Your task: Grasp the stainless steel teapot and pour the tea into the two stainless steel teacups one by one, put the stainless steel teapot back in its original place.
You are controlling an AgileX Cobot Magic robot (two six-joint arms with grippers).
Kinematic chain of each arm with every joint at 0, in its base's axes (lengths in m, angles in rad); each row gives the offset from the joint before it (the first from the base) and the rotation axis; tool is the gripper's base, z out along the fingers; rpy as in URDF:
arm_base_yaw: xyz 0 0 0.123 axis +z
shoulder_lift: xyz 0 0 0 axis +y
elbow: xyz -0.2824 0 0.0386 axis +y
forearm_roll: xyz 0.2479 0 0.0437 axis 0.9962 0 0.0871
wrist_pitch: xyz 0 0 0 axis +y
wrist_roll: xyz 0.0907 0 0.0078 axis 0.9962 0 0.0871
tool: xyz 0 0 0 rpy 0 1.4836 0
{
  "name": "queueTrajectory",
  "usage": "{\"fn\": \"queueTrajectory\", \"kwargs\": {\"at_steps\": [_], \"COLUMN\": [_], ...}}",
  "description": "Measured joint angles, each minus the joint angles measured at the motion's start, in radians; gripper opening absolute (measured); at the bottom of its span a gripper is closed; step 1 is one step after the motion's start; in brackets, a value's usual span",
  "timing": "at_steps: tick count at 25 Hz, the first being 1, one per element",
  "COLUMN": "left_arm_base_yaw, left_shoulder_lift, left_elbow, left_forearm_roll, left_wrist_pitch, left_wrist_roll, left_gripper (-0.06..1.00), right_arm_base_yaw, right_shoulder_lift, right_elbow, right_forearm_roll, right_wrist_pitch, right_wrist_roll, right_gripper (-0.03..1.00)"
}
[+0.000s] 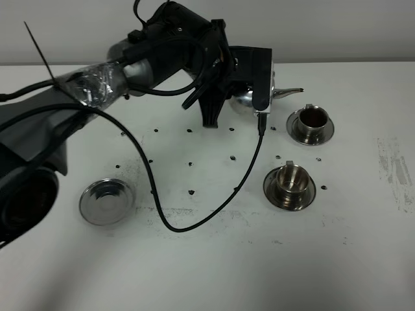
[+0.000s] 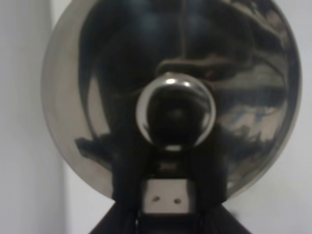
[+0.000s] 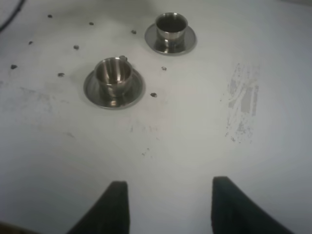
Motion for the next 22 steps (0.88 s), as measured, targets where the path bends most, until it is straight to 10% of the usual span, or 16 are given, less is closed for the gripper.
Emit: {"fn": "queueTrajectory", "kwargs": {"at_steps": [8,22], "left_arm_base_yaw": [0.004,0.001], "left_shoulder_lift": [-0.082,-0.012], "left_elbow": [0.155,0.138], "left_forearm_roll": [-0.188,-0.195], "left_wrist_pitch": [-0.010,0.054], "left_wrist_roll": [-0.246,-0.392], "left_gripper": [0.19,0.19], "right_arm_base_yaw": [0.000,0.000], "right_shoulder_lift": [0.000,0.000], "right_elbow": [0.000,0.000], "right_forearm_roll": [0.000,0.001], "right_wrist_pitch": [0.000,0.000], "right_wrist_roll": [0.000,0.000], "right_gripper": [0.39,0.39]}}
